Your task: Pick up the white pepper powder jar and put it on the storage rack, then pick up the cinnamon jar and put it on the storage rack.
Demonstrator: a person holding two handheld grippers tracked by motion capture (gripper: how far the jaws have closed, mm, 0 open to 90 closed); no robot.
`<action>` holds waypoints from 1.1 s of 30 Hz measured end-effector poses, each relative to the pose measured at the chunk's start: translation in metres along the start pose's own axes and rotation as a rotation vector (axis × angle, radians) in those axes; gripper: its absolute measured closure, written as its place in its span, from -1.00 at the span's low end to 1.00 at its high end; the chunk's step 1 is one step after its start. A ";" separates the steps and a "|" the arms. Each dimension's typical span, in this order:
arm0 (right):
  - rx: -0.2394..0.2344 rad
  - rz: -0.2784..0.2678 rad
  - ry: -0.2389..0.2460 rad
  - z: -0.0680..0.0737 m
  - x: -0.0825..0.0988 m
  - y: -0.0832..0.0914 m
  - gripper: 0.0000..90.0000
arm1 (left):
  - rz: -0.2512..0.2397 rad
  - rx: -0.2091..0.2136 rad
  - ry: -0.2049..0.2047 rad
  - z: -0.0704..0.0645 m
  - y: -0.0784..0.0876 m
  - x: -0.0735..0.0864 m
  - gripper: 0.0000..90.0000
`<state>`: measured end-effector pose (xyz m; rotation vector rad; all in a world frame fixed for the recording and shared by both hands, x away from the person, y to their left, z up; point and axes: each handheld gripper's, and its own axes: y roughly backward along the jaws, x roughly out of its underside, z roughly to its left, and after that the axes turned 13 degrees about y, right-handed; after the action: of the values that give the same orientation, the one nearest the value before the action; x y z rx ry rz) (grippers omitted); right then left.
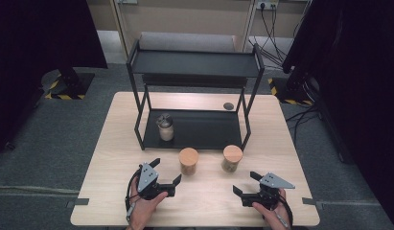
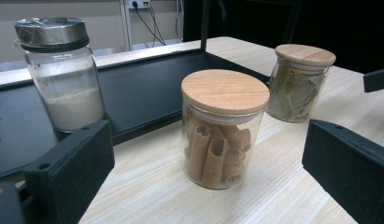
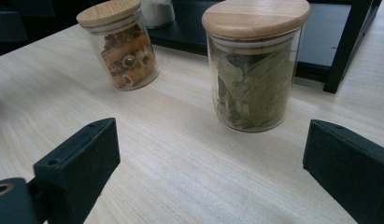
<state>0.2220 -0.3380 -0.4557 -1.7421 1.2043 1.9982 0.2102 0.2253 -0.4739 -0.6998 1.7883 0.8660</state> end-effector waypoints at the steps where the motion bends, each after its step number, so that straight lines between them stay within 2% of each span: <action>1: -0.001 0.000 0.000 0.000 0.000 0.000 -0.90 | -0.001 0.000 0.000 0.000 0.000 0.001 -0.96; 33: -0.019 -0.011 0.008 0.003 -0.003 0.000 -0.90 | 0.007 -0.006 0.008 0.004 0.001 0.004 -0.96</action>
<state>0.2207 -0.3343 -0.4534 -1.7634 1.1803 2.0044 0.2101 0.2289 -0.4785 -0.7022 1.7965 0.8749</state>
